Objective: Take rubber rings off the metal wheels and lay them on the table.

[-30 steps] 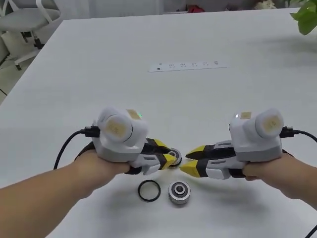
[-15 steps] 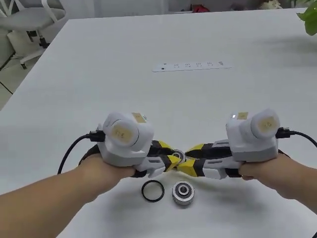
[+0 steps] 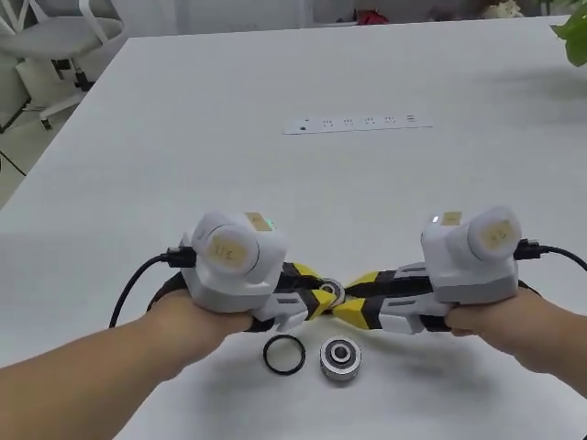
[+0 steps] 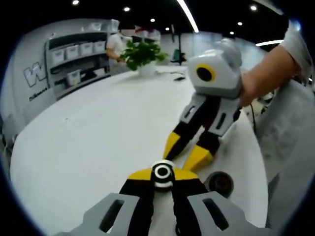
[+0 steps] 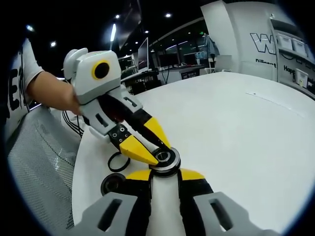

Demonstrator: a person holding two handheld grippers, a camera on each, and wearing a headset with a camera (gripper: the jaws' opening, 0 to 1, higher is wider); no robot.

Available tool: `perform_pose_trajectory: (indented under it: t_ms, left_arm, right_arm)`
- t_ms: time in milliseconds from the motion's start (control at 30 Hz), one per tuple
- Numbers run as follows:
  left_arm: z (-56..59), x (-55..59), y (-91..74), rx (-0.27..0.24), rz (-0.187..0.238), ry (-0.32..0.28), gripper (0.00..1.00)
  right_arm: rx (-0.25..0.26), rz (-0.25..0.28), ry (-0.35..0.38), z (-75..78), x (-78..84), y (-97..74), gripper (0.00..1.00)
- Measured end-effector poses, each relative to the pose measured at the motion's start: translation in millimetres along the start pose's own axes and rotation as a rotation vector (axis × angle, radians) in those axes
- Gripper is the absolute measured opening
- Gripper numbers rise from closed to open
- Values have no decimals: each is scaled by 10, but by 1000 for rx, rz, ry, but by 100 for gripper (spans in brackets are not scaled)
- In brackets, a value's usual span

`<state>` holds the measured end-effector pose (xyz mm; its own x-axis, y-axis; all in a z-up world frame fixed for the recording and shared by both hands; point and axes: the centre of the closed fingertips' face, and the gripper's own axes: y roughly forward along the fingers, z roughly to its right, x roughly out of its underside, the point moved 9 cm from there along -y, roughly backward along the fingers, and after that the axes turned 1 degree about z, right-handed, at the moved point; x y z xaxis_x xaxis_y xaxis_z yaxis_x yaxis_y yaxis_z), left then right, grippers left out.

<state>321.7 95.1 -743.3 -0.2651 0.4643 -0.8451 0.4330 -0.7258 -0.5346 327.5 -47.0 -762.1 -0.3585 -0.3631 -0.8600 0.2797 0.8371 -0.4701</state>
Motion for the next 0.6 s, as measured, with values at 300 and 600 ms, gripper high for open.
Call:
perform_pose_trajectory:
  t_ms: [300,600]
  left_arm:
    - [-3,1,-3,-3,-1,-7,14]
    - [3,-1,-10,-13,-5,7,14]
  right_arm:
    - [-8,-3,8,0,10,-15,12]
    - [1,-12,34,20,22,-27,3]
